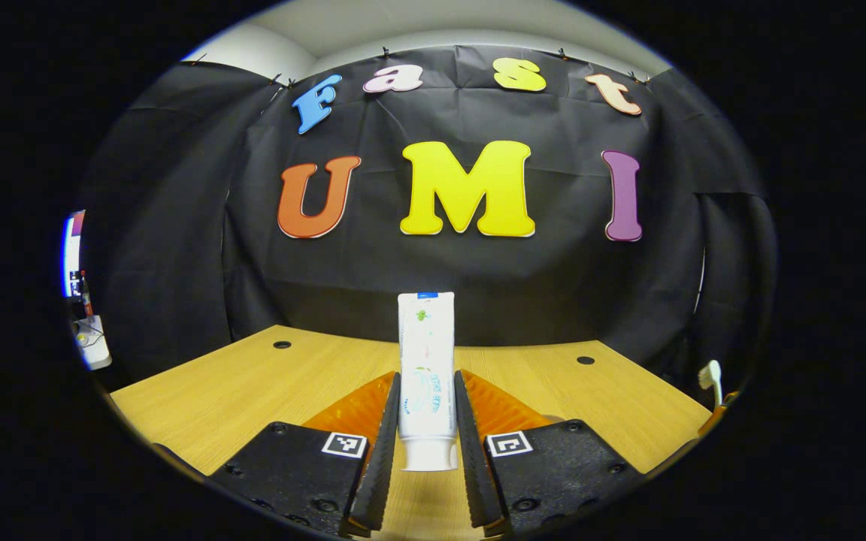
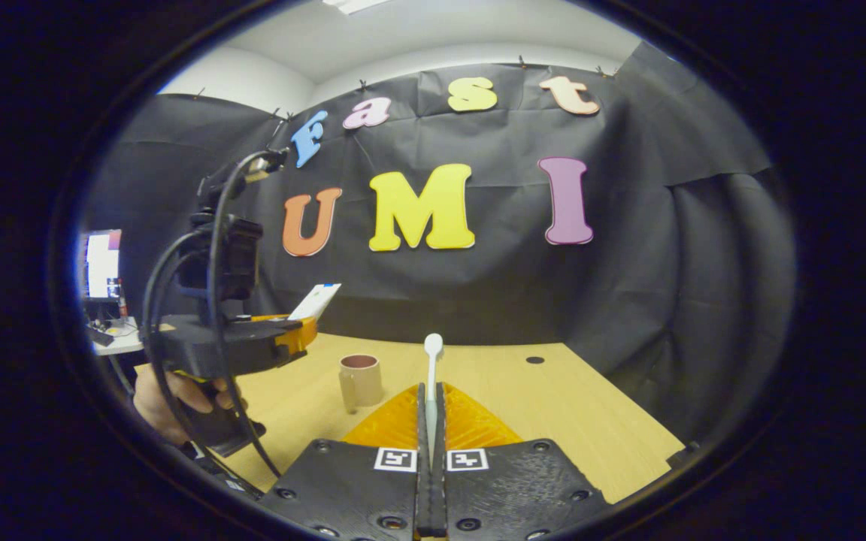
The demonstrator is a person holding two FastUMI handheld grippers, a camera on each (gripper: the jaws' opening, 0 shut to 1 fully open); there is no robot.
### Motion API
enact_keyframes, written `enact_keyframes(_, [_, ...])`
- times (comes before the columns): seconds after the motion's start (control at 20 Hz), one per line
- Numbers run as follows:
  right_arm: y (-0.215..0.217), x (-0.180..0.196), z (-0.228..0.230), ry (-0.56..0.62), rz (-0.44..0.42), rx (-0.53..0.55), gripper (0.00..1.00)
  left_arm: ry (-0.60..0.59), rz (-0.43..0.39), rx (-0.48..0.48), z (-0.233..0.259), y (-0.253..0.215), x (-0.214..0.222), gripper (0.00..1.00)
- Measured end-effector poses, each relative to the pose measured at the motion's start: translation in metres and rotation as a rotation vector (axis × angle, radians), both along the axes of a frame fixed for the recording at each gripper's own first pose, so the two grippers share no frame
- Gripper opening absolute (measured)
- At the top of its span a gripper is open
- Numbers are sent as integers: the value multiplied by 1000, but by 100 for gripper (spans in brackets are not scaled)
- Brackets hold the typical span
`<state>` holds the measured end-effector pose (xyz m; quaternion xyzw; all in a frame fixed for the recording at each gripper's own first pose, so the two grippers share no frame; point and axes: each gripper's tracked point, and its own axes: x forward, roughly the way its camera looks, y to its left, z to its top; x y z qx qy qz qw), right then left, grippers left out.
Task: Put the toothbrush and toothpaste on the desktop into the cup, then pick up the cup and place it on the coaster on the desktop.
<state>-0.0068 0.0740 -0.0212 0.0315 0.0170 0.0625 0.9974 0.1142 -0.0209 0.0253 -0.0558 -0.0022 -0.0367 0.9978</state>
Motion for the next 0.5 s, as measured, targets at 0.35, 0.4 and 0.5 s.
enact_keyframes(0.35, [-11, 5, 2, 8, -15, 19, 0, -79, -108, 17, -2, -35, 105, 44])
enact_keyframes(0.4, [-12, 6, 2, 9, -16, 18, 0, -71, -116, 20, -8, -39, 111, 44])
enact_keyframes(0.5, [-15, 9, 3, 10, -21, 19, 0, -51, -125, 9, -17, -44, 118, 44])
